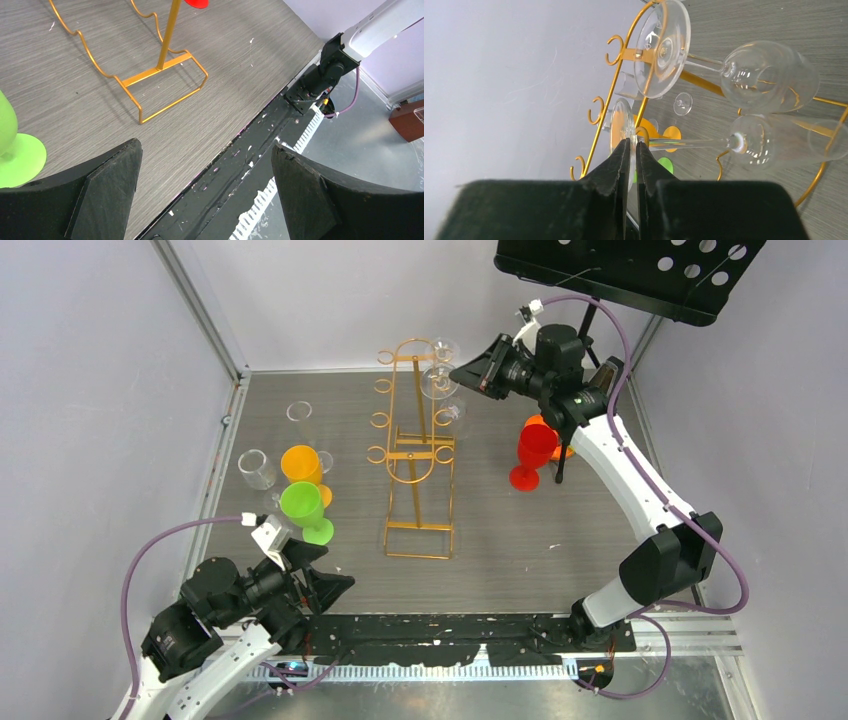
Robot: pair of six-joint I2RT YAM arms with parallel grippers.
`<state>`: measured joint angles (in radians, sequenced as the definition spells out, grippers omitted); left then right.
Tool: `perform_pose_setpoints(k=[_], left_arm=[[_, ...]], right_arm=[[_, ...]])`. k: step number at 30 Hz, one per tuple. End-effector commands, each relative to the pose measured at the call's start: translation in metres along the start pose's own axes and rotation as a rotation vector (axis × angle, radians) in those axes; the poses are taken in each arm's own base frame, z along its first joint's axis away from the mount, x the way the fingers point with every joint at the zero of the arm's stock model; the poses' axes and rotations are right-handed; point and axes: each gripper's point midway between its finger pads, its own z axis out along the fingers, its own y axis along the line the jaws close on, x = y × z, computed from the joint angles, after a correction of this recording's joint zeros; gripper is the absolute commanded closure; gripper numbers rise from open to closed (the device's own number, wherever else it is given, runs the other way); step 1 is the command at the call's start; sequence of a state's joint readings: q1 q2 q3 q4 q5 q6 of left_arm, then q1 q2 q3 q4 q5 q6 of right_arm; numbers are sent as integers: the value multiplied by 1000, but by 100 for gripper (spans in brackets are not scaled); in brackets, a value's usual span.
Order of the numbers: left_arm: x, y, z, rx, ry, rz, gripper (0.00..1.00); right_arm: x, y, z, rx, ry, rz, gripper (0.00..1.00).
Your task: Take the wine glass off the wine glass rack
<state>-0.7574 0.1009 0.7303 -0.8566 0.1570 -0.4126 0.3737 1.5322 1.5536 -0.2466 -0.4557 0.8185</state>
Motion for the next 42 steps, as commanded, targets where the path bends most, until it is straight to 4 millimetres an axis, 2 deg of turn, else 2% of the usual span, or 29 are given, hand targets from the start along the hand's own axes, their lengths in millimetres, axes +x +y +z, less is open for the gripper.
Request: perform_pose_setpoints(k=[1, 6, 29, 36, 42], left_arm=[[-9, -1, 2, 2, -32, 3, 2], [-9, -1, 2, -1, -30, 1, 2], [-9, 0, 4, -9, -25, -4, 2], [-8, 1, 4, -13, -22, -5, 2], [-8, 1, 4, -13, -25, -5, 2]], right_arm=[[-7, 24, -4, -81, -31, -31, 94], [-9, 27, -6, -94, -50, -13, 94], [-33, 68, -23, -240, -165, 64, 94], [-39, 73, -28, -247, -187, 67, 94], [-43, 69, -31, -234, -202, 68, 94]])
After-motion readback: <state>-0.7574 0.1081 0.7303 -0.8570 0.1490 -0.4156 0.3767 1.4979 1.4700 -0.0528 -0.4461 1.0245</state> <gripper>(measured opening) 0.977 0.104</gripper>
